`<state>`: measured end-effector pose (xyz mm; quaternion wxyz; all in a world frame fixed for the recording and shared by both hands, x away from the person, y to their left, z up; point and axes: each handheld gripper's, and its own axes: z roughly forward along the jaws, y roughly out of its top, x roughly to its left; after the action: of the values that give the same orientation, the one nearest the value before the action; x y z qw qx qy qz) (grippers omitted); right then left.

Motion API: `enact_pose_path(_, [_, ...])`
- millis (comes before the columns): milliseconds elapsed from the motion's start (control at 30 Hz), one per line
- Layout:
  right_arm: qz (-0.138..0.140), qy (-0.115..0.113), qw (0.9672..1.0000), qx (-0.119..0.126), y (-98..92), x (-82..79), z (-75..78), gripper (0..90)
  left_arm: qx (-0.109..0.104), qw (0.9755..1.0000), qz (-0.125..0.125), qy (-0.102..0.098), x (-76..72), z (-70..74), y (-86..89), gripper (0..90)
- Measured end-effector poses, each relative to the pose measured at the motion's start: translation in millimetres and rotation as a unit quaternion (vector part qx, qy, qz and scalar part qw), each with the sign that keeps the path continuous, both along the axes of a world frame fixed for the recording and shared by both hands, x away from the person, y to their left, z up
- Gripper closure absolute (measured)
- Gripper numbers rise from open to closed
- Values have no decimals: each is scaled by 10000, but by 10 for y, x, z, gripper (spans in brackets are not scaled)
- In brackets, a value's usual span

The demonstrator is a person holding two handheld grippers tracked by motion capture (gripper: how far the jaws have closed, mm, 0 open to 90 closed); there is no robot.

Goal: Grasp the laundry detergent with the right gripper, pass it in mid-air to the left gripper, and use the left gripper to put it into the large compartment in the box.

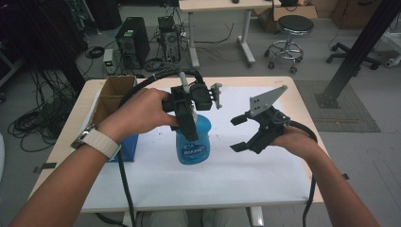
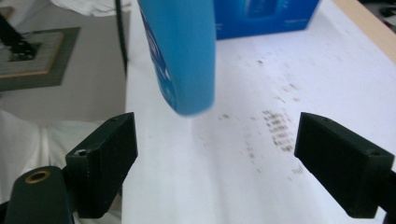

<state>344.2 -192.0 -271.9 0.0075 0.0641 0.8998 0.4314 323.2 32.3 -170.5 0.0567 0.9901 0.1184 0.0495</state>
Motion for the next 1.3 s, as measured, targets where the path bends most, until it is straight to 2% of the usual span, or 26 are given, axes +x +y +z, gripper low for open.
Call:
enact_pose_path(100, [-213,-46,9997,-101,-110,-3,32,118,-13,9998,210,-40,27,55,39,381])
enact_pose_path(167, [-352,-100,9990,-253,-177,-3,61,120,43,9992,374,-108,45,102,62,382])
enact_pose_path(300, [-762,-231,9947,-651,-308,9,112,89,22,9972,715,-196,87,199,117,381])
enact_pose_path(400, [-970,-242,9909,-905,-442,5,154,88,-24,9944,1023,-244,140,285,190,381])
enact_pose_path(433, [-970,-242,9909,-905,-442,5,154,88,-17,9935,1112,-259,155,314,216,381])
enact_pose_path(467, [-1039,-268,9893,-988,-473,4,160,83,-41,9921,1222,-284,171,342,243,381])
enact_pose_path(500, [-1188,-302,9855,-1171,-534,8,163,67,-54,9908,1315,-322,185,371,270,381])
enact_pose_path(533, [-1294,-325,9829,-1269,-562,12,159,54,-63,9875,1523,-393,210,426,320,381])
enact_pose_path(567, [-1294,-325,9829,-1269,-562,12,159,54,-63,9875,1523,-393,210,426,320,381])
enact_pose_path(633, [-1478,-323,9776,-1462,-619,21,140,49,-113,9831,1772,-445,247,487,382,381])
enact_pose_path(667, [-1511,-308,9764,-1513,-645,23,130,49,-142,9813,1862,-473,262,511,409,381])
enact_pose_path(833, [-1585,-291,9723,-1692,-733,17,104,45,-252,9702,2345,-554,332,630,533,381])
enact_pose_path(867, [-1595,-303,9718,-1713,-742,15,101,44,-254,9673,2455,-589,346,664,562,381])
enact_pose_path(933, [-1615,-315,9699,-1794,-765,13,90,43,-246,9636,2586,-624,365,713,605,381])
enact_pose_path(1033, [-1623,-324,9671,-1931,-810,12,61,43,-273,9556,2863,-643,398,796,691,381])
enact_pose_path(1100, [-1623,-327,9669,-1942,-820,11,57,44,-293,9496,3054,-640,420,851,757,381])
enact_pose_path(1167, [-1624,-326,9666,-1955,-841,10,55,44,-308,9430,3245,-673,435,913,819,382])
enact_pose_path(1200, [-1618,-341,9666,-1956,-848,11,54,44,-341,9379,3378,-711,437,942,851,382])
enact_pose_path(1233, [-1619,-365,9664,-1962,-862,10,55,44,-388,9274,3638,-784,446,1000,930,382])
enact_pose_path(1267, [-1619,-365,9664,-1962,-862,10,55,44,-388,9274,3638,-784,446,1000,930,382])
enact_pose_path(1300, [-1615,-370,9665,-1961,-869,12,55,44,-460,9190,3826,-827,447,1020,979,382])
